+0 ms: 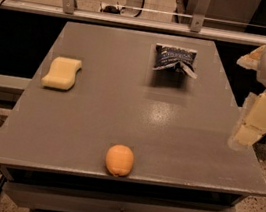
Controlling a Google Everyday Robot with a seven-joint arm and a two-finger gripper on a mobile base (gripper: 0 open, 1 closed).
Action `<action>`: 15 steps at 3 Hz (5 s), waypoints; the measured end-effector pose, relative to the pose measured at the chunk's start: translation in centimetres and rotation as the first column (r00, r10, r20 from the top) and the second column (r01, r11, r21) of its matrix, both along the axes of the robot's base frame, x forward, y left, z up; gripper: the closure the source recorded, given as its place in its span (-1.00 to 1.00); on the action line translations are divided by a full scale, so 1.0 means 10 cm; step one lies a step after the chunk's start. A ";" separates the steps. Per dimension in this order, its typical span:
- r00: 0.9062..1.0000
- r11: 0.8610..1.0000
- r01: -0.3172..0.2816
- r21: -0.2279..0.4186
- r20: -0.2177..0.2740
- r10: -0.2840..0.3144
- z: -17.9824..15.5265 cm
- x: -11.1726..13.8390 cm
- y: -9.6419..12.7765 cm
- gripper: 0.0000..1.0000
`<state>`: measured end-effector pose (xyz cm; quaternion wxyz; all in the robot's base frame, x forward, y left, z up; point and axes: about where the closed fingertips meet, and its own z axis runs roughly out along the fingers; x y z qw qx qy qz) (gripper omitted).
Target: Move orange near blue chip bag
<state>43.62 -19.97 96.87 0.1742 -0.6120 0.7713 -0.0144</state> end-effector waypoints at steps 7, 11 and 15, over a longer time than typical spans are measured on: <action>0.973 0.914 -0.120 0.387 -0.139 0.187 -1.44 -0.55 1.94 -0.77; 0.994 0.917 -0.078 0.392 -0.039 0.101 -1.11 -0.20 1.51 1.00; 0.989 0.925 -0.039 0.379 0.149 -0.020 -0.64 0.55 0.66 1.00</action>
Offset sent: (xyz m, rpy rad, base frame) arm -0.0158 0.1813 -0.0808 0.3572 0.1464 0.2070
